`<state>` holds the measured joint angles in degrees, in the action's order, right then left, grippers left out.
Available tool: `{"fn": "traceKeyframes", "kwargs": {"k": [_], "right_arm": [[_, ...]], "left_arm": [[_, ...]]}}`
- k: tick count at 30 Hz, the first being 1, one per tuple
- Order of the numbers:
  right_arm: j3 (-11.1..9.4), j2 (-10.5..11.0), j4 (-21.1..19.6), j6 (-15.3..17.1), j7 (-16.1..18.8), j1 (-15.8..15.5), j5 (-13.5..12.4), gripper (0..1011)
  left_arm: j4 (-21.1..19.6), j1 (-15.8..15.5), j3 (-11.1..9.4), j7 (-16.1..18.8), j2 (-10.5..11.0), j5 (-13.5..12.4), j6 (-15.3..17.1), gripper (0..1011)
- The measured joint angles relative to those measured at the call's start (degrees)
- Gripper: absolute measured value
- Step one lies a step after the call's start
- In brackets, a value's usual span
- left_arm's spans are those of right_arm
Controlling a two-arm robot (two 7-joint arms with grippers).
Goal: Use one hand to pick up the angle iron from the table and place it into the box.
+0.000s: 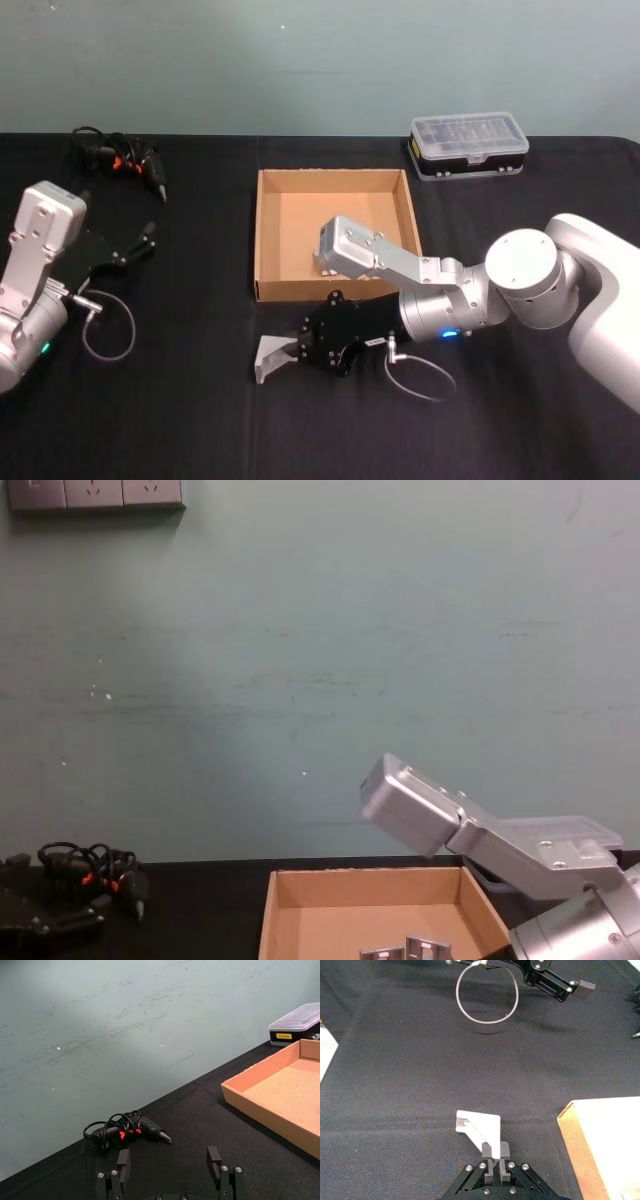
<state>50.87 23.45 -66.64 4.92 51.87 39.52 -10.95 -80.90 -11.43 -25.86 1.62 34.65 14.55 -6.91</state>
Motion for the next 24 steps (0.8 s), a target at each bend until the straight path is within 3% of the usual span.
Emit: {"fn": "traceKeyframes", "kwargs": {"k": [9,17,24], "right_arm": [[-2.87,2.02,-4.18,-0.40,-2.32,-2.15,-1.99,79],[-8.18,5.73,-11.64,-0.63,-7.42,-6.38,-5.36,79],[-12.44,7.64,-15.85,1.52,-12.66,-9.00,-6.67,79]], "left_arm": [[0.00,0.00,0.00,0.00,0.00,0.00,0.00,1000],[0.00,0.00,0.00,0.00,0.00,0.00,0.00,1000],[0.00,0.00,0.00,0.00,0.00,0.00,0.00,1000]]}}
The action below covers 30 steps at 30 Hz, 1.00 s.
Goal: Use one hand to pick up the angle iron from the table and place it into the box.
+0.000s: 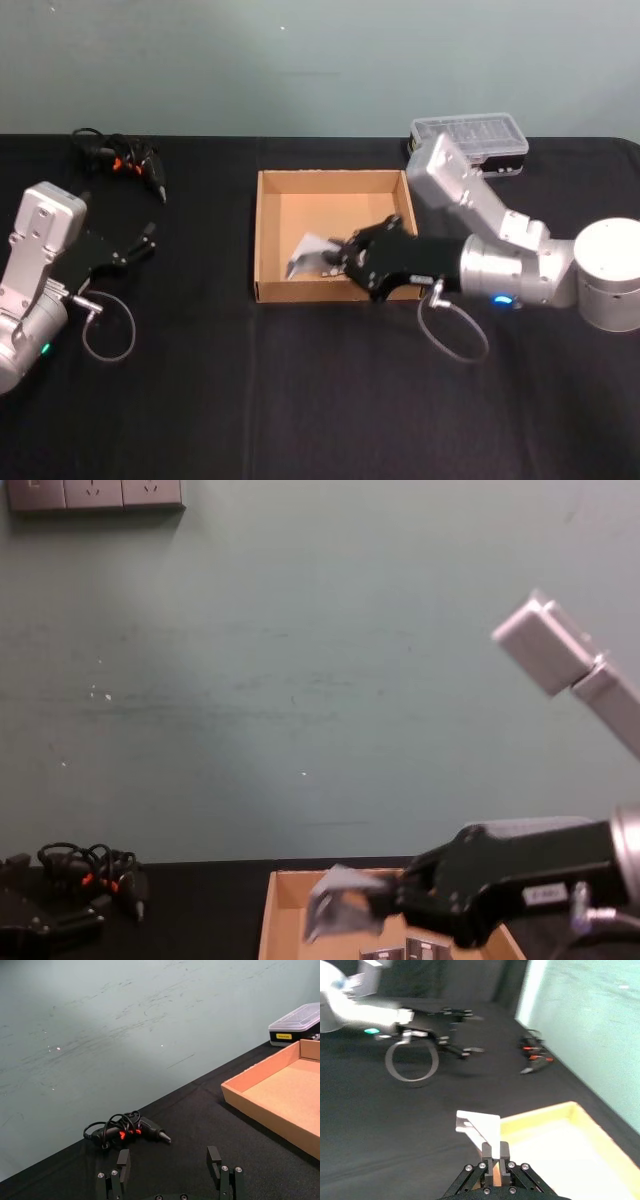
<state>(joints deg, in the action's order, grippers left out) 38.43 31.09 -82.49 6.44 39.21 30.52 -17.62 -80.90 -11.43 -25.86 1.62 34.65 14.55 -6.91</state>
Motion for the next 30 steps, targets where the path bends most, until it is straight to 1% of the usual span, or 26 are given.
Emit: {"fn": "traceKeyframes", "kwargs": {"k": [1,4,5,7,10,12,13,14,16,18,19,20,23,30], "right_arm": [[-0.95,0.21,-0.62,0.80,-1.64,-0.57,-0.06,78],[-2.43,0.29,-1.38,2.02,-3.93,-1.37,-0.09,79],[-3.38,0.21,-1.65,2.93,-5.51,-1.77,-0.01,79],[-4.27,0.01,-1.73,3.93,-7.08,-2.07,0.07,79],[-6.10,-0.91,-1.07,6.52,-10.65,-2.37,0.64,78],[-6.59,-1.37,-0.45,7.52,-11.84,-2.21,1.02,79],[-6.96,-1.94,0.33,8.37,-12.76,-1.87,1.42,79],[-6.96,-1.94,0.33,8.37,-12.76,-1.87,1.42,79],[-7.22,-3.13,2.54,9.77,-13.81,-0.74,2.36,79],[-7.26,-3.81,3.86,10.27,-14.12,-0.03,2.82,79],[-7.23,-4.43,5.21,10.70,-14.30,0.64,3.32,79],[-7.23,-4.43,5.21,10.70,-14.30,0.64,3.32,79],[-6.61,-6.02,8.76,11.33,-14.39,2.55,4.84,79],[-5.15,-9.06,14.63,11.71,-14.12,5.61,7.40,79]], "left_arm": [[0.00,0.00,0.00,0.00,0.00,0.00,0.00,1000],[0.00,0.00,0.00,0.00,0.00,0.00,0.00,1000],[0.00,0.00,0.00,0.00,0.00,0.00,0.00,1000],[0.00,0.00,0.00,0.00,0.00,0.00,0.00,1000],[0.00,0.00,0.00,0.00,0.00,0.00,0.00,1000],[0.00,0.00,0.00,0.00,0.00,0.00,0.00,1000],[0.00,0.00,0.00,0.00,0.00,0.00,0.00,1000],[0.00,0.00,0.00,0.00,0.00,0.00,0.00,1000],[0.00,0.00,0.00,0.00,0.00,0.00,0.00,1000],[0.00,0.00,0.00,0.00,0.00,0.00,0.00,1000],[0.00,0.00,0.00,0.00,0.00,0.00,0.00,1000],[0.00,0.00,0.00,0.00,0.00,0.00,0.00,1000],[0.00,0.00,0.00,0.00,0.00,0.00,0.00,1000],[0.00,0.00,0.00,0.00,0.00,0.00,0.00,1000]]}}
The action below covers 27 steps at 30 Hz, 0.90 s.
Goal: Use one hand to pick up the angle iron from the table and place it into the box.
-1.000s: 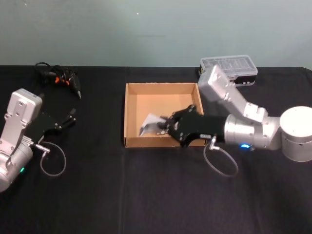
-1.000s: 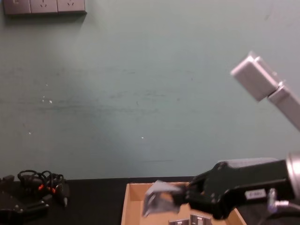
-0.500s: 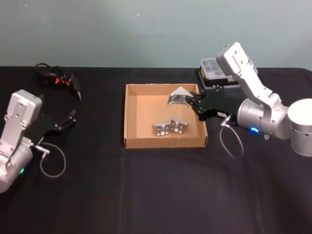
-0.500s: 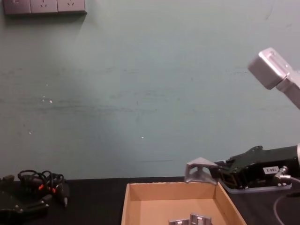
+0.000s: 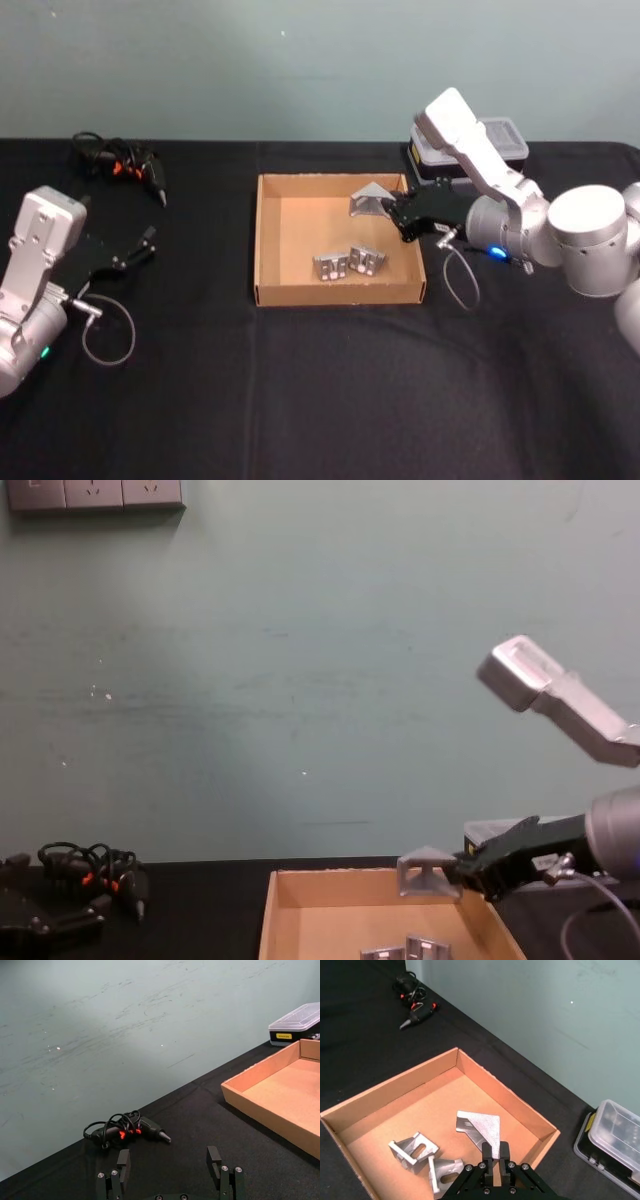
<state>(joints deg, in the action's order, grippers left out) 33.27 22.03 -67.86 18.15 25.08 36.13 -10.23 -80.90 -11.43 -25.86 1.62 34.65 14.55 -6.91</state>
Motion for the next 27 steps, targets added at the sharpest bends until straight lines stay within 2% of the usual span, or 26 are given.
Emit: {"fn": "traceKeyframes", "kwargs": {"k": [12,27], "right_arm": [[1.63,-3.53,7.20,0.06,0.57,3.24,3.94,78],[1.05,-4.86,9.96,0.00,1.56,3.53,6.22,79]], "left_arm": [[0.00,0.00,0.00,0.00,0.00,0.00,0.00,1000],[0.00,0.00,0.00,0.00,0.00,0.00,0.00,1000]]}}
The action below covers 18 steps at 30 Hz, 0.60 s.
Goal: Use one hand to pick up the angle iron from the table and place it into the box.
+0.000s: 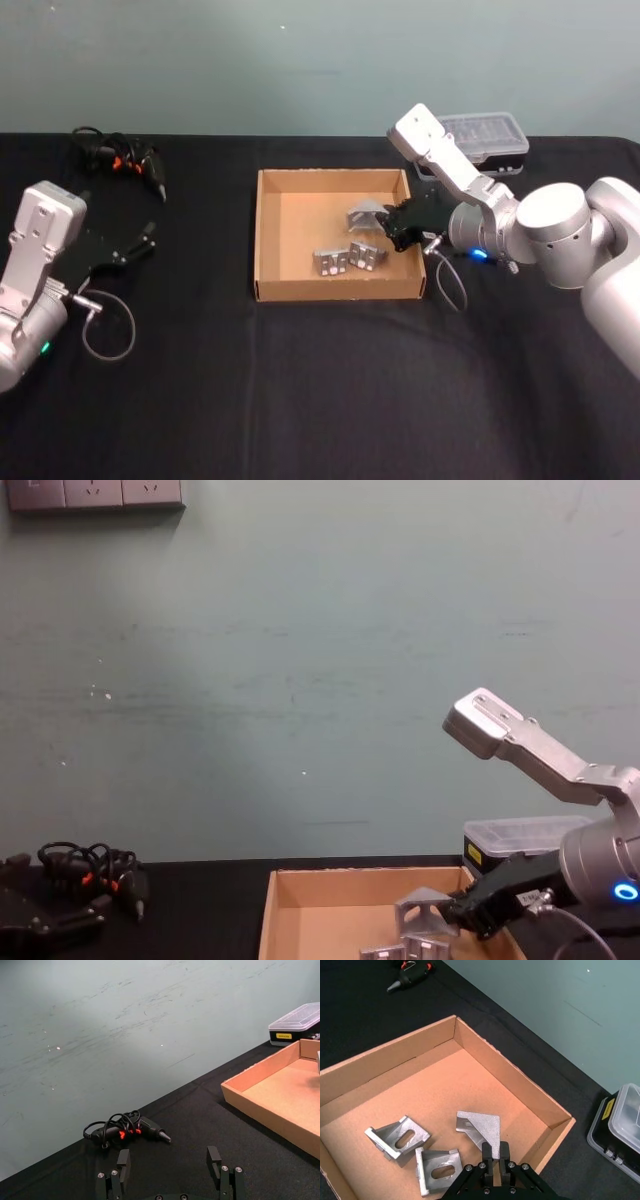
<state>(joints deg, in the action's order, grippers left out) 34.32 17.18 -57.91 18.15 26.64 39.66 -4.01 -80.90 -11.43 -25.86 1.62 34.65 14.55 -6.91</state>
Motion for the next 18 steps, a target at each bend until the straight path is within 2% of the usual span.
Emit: {"fn": "traceKeyframes", "kwargs": {"k": [4,7,8,15,17,18], "right_arm": [[-0.36,-0.16,0.18,-0.01,0.35,-0.17,0.40,84],[-0.81,-0.32,0.25,0.00,0.51,-0.40,0.81,173],[-0.90,-0.35,0.25,0.00,0.51,-0.46,0.87,173],[-2.48,-0.25,-1.19,-0.47,0.50,-1.51,1.12,400],[-3.10,-0.06,-1.99,-0.71,0.40,-1.96,1.14,435],[-3.37,0.03,-2.31,-0.81,0.33,-2.17,1.14,490]], "left_arm": [[0.00,0.00,0.00,0.00,0.00,0.00,0.00,1000],[0.00,0.00,0.00,0.00,0.00,0.00,0.00,1000],[0.00,0.00,0.00,0.00,0.00,0.00,0.00,1000],[0.00,0.00,0.00,0.00,0.00,0.00,0.00,1000],[0.00,0.00,0.00,0.00,0.00,0.00,0.00,1000],[0.00,0.00,0.00,0.00,0.00,0.00,0.00,1000]]}}
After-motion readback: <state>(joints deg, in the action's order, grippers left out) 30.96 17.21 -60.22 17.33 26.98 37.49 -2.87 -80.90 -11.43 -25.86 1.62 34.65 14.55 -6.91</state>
